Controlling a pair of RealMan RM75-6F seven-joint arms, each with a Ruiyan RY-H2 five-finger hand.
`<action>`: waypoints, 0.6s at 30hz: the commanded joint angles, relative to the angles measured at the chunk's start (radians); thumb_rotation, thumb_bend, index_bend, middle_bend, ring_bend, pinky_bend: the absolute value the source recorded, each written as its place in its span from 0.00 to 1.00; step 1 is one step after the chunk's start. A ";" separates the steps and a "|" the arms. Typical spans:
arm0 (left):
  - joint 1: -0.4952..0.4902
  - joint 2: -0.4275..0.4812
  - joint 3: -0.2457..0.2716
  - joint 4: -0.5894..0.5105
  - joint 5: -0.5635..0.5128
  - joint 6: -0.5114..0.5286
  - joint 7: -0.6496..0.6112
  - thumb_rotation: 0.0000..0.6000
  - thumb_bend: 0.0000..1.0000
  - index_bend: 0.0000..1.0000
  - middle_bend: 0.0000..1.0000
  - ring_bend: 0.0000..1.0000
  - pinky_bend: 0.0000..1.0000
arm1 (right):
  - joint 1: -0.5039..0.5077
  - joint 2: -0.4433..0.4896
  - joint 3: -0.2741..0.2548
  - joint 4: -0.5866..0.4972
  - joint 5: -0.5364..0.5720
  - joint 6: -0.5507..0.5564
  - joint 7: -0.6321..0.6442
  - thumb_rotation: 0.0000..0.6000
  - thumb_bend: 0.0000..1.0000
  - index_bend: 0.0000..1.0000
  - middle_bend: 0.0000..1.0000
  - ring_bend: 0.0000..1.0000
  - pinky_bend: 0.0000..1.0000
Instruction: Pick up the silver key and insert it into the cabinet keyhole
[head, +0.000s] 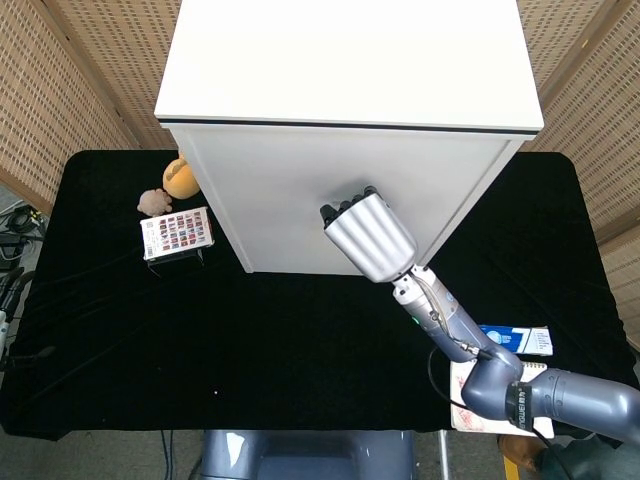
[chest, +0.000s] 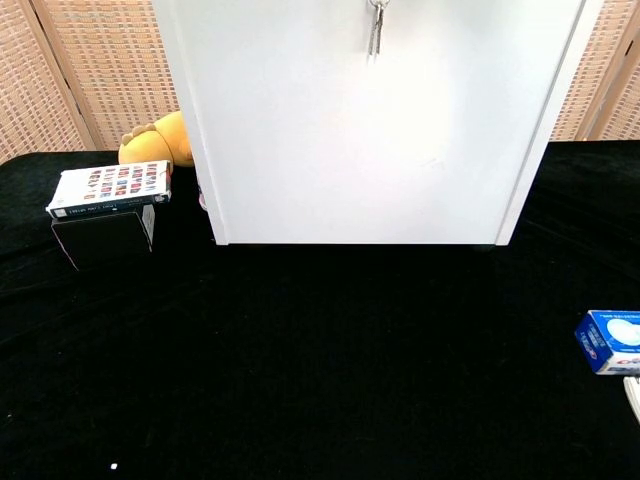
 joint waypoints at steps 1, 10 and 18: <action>0.000 0.000 0.000 -0.001 0.000 0.000 0.001 1.00 0.00 0.00 0.00 0.00 0.00 | -0.006 0.013 -0.001 -0.013 -0.010 0.006 0.005 1.00 0.00 0.75 1.00 1.00 1.00; 0.003 0.001 0.003 -0.004 0.009 0.006 -0.001 1.00 0.00 0.00 0.00 0.00 0.00 | -0.076 0.104 -0.044 -0.077 -0.103 0.065 0.075 1.00 0.00 0.75 1.00 1.00 1.00; 0.008 0.005 0.006 -0.007 0.024 0.019 -0.008 1.00 0.00 0.00 0.00 0.00 0.00 | -0.201 0.202 -0.160 -0.043 -0.290 0.190 0.223 1.00 0.00 0.74 0.98 0.99 1.00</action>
